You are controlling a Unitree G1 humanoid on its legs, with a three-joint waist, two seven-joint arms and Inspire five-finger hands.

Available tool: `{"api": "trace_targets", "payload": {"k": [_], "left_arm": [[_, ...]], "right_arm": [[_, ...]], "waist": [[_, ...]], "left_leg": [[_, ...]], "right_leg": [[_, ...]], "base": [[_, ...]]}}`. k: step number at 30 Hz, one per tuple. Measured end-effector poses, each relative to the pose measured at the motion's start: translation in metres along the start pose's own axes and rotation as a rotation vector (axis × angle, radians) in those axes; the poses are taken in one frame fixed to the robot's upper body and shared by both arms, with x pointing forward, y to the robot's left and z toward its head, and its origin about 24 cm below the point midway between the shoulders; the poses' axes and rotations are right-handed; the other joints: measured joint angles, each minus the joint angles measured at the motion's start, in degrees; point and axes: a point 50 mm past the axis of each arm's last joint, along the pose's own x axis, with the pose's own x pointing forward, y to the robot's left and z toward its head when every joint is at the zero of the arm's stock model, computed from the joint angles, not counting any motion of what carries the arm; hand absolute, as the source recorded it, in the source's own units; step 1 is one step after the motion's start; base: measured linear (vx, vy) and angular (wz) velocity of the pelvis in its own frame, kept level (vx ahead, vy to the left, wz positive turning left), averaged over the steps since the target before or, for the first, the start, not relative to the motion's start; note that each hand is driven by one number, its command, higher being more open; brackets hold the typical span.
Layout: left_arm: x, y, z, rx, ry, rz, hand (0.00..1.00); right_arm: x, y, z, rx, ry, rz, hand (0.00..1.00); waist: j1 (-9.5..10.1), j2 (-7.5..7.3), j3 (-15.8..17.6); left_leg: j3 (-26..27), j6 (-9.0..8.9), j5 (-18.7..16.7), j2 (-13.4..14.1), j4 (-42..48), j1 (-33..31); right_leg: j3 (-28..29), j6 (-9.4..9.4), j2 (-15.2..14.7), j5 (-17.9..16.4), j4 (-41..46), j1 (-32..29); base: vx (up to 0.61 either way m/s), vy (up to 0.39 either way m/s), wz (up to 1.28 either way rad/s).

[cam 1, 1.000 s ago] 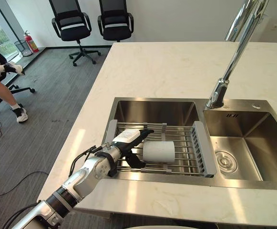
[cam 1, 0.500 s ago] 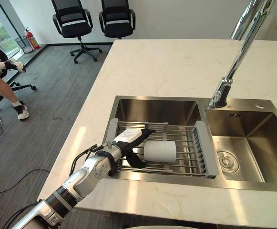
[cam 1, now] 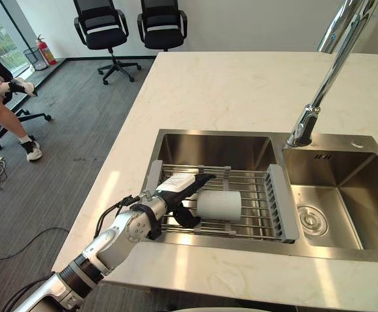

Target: Walk over to the sink, pick up the cup, carry it to the dishwasher, place the cup inside the dishwasher, then close the dishwasher door

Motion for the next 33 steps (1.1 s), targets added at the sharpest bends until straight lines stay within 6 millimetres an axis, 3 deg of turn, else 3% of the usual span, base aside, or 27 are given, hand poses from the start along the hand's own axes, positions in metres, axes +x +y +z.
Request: {"api": "trace_targets", "payload": {"k": [6,10,33], "left_arm": [[-0.007,0.015,0.016,-0.004,-0.098,0.072,1.00],[-0.008,0.018,0.015,-0.022,-0.110,0.070,1.00],[-0.004,-0.001,0.017,0.026,-0.083,-0.069,1.00]], "right_arm": [[-0.001,-0.001,-0.003,0.001,0.007,0.001,1.00],[-0.001,-0.001,-0.003,0.002,0.008,0.005,1.00],[-0.003,-0.001,-0.010,0.008,0.041,0.012,1.00]], "waist": [[1.21,0.00,-0.03],[1.28,-0.03,-0.21],[1.21,-0.19,-3.73]], "left_leg": [[-0.48,-0.04,-0.02,0.16,0.48,-0.15],[-0.64,-0.07,0.00,0.20,0.96,-0.85],[-0.26,-0.26,0.78,0.33,0.22,-1.24]], "right_leg": [[-0.39,-0.10,-0.05,-0.53,1.27,-0.24],[-0.52,-0.10,-0.07,-0.53,1.71,-0.81],[-0.10,-0.14,-0.01,-0.54,2.51,-2.03]], "base": [[-0.04,0.001,0.04],[-0.02,0.003,0.01],[0.00,0.000,0.00]]}}
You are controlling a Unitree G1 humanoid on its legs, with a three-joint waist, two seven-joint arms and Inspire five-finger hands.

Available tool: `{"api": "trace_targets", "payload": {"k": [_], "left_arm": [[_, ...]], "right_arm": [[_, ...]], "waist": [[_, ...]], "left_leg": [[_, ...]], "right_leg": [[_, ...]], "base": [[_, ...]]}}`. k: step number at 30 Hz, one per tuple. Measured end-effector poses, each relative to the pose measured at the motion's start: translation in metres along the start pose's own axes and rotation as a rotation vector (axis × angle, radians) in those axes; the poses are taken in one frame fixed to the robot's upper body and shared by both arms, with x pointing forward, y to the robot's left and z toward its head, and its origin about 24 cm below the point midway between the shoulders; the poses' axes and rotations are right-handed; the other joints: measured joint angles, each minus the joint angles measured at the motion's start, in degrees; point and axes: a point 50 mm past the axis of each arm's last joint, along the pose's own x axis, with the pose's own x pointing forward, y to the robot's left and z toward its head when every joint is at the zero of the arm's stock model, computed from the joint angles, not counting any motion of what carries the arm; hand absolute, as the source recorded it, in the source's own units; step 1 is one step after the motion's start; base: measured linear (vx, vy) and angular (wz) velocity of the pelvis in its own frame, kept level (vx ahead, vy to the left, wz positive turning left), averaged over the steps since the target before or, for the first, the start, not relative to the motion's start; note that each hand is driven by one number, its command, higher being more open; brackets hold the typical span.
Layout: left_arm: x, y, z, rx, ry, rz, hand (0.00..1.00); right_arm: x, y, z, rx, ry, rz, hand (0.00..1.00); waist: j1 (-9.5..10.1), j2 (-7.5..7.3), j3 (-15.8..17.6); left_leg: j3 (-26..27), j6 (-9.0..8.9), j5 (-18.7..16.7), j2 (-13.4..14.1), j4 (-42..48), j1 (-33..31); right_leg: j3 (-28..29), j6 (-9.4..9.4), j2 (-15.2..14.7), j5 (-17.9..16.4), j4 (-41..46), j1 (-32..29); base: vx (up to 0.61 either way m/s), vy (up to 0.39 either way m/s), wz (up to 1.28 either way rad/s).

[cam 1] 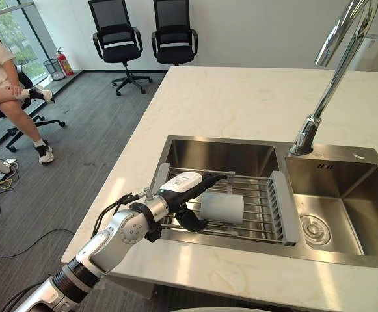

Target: Walk over to the sink, pick up the cup, carry it to the dishwasher, place the cup inside the dishwasher, then close the dishwasher door

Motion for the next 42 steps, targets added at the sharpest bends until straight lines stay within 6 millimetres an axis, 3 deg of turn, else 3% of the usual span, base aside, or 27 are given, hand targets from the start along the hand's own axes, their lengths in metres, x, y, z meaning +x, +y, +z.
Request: {"api": "trace_targets", "payload": {"k": [27,34,42], "left_arm": [[0.022,-0.003,-0.017,-0.038,0.077,0.038,1.00],[0.025,-0.006,-0.029,-0.008,0.138,0.017,1.00],[0.036,-0.010,-0.027,0.069,0.155,-0.046,1.00]], "right_arm": [[0.002,0.002,0.002,-0.003,0.005,0.006,1.00],[0.003,0.003,0.005,-0.005,0.012,0.010,1.00],[0.007,0.006,0.012,-0.026,0.008,0.024,1.00]], "waist": [[-1.79,-0.14,-0.01],[-2.80,-0.29,0.19],[-4.03,-0.51,1.61]], "left_leg": [[1.09,-0.09,1.58,0.20,-2.08,1.24],[1.05,-0.13,2.29,0.25,-3.27,1.78],[0.75,-0.11,2.50,-0.01,-4.41,2.67]], "right_leg": [[1.05,-0.14,0.11,0.04,1.38,-1.02],[0.90,-0.37,0.33,0.60,0.47,-0.61],[0.56,-0.17,0.45,1.50,-1.94,0.96]], "base": [[0.00,0.001,-0.01],[0.00,0.000,0.00],[0.00,0.000,0.00]]}}
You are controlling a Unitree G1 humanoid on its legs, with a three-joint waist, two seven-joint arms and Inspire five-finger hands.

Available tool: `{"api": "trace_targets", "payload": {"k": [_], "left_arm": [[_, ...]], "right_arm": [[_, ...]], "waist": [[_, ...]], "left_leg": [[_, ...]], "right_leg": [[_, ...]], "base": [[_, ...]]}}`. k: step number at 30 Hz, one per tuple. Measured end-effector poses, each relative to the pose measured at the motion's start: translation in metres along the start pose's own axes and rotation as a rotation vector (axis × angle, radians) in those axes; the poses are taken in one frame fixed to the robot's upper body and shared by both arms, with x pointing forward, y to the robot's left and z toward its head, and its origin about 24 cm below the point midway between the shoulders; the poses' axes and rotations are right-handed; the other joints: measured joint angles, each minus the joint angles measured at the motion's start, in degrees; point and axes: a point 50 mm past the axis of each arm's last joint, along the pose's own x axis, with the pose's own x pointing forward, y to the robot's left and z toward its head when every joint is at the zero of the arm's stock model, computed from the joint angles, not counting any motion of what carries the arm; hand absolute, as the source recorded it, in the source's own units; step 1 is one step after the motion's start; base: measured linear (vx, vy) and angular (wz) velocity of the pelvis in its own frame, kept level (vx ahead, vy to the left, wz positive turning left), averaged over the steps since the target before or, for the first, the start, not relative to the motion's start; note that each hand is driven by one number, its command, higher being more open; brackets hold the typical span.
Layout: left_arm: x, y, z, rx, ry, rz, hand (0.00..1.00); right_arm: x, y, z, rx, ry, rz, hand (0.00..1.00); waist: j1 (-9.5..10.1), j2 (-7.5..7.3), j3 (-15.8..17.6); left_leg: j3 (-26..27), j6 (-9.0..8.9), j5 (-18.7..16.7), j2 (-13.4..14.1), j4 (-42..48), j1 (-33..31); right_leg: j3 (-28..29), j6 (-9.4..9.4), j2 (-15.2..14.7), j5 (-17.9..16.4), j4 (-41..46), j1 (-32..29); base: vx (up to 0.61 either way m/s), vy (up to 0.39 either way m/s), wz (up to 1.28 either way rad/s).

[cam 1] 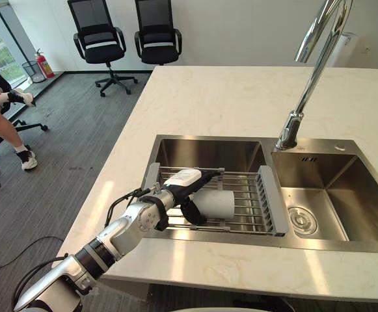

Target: Walk over to the sink, pick up the cup, carry it to the dishwasher, place the cup inside the dishwasher, then close the dishwasher door

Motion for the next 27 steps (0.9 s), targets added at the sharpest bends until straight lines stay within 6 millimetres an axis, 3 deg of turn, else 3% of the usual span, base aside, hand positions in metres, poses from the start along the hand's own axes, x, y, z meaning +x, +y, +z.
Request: {"api": "trace_targets", "payload": {"k": [7,8,27], "left_arm": [[0.005,-0.001,-0.002,0.031,0.038,-0.036,1.00],[0.005,-0.001,-0.001,0.039,0.036,-0.038,0.00],[0.018,-0.003,0.014,0.051,0.024,-0.006,0.00]], "right_arm": [[0.002,0.000,0.003,-0.003,0.007,0.000,1.00],[0.002,0.000,0.004,-0.007,0.008,0.000,1.00],[0.006,-0.003,0.015,-0.063,0.000,0.002,1.00]], "waist": [[-0.63,0.07,0.95],[-0.65,0.11,1.20],[-1.60,1.30,3.28]], "left_leg": [[0.06,0.00,-0.01,-0.13,-0.28,0.19],[0.03,0.00,-0.01,-0.13,-0.28,0.34],[-0.57,0.00,-0.01,-0.35,-0.27,0.67]], "right_leg": [[-0.20,0.03,0.00,0.03,-0.64,0.45],[-0.21,0.03,0.00,0.03,-0.64,0.59],[-0.29,0.11,-0.12,0.20,-0.67,1.05]], "base": [[0.00,0.002,0.01],[0.00,0.000,0.00],[-0.02,0.002,0.00]]}}
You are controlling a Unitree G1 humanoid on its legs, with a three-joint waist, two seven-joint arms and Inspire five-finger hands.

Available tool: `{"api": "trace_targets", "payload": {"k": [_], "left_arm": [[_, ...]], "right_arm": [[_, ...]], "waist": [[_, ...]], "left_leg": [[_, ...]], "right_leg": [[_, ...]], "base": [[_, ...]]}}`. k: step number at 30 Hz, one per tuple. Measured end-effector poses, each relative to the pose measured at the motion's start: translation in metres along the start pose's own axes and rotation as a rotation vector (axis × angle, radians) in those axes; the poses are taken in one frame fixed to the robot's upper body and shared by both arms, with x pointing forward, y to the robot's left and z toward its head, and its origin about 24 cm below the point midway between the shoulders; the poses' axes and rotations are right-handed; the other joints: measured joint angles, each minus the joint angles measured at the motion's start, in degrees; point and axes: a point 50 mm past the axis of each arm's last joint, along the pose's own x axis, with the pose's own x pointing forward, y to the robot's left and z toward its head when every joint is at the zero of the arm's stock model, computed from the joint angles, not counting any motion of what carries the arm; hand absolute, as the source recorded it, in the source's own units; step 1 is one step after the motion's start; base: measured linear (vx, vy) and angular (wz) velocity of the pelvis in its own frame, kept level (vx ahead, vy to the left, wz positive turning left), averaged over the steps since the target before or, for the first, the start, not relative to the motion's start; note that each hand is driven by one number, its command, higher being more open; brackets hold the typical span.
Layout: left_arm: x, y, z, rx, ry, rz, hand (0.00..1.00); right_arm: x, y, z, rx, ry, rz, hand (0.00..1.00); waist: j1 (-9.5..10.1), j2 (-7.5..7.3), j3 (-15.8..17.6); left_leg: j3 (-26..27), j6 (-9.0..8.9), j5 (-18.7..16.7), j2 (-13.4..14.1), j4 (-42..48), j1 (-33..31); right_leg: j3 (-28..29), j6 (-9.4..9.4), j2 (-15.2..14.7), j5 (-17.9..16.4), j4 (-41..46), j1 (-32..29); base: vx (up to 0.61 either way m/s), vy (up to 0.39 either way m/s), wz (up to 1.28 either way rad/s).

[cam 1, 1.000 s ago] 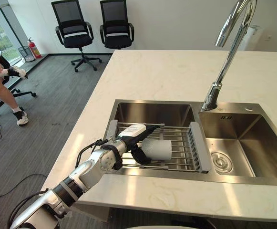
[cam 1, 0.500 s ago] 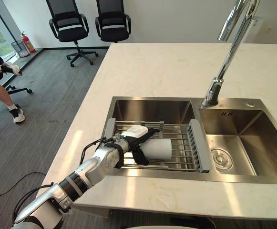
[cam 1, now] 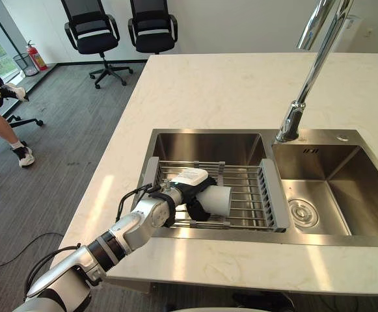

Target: Walk over to the sink, pick up the cup, carry it to the dishwasher, place the cup inside the dishwasher, then close the dishwasher door

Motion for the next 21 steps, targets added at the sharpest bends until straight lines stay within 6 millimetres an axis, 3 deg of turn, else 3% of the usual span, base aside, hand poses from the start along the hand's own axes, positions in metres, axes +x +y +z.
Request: {"api": "trace_targets", "payload": {"k": [8,14,21], "left_arm": [[-0.003,-0.004,-0.007,-0.160,-0.008,0.073,0.00],[-0.022,-0.001,-0.022,-0.378,0.005,0.166,0.00],[-0.061,0.041,-0.029,-0.571,-0.094,0.465,0.00]], "right_arm": [[0.001,0.000,0.004,-0.001,-0.010,0.000,1.00],[0.001,0.000,0.004,0.000,-0.013,-0.006,1.00],[-0.004,-0.004,-0.005,0.062,-0.007,-0.035,1.00]], "waist": [[-0.44,0.21,0.13],[-0.20,0.32,0.31],[4.61,0.22,0.41]], "left_leg": [[-0.11,0.03,0.02,-0.01,-0.15,0.13],[-0.20,0.04,0.01,0.11,-0.36,0.04],[-0.54,0.01,-0.73,0.33,1.13,-0.73]], "right_leg": [[-0.12,0.00,0.01,0.00,-0.15,0.17],[-0.37,0.04,0.14,-0.01,-0.63,0.34],[-0.70,0.03,0.22,-0.13,-0.52,0.41]], "base": [[0.00,0.000,0.00],[0.00,0.000,0.00],[0.00,0.000,0.02]]}}
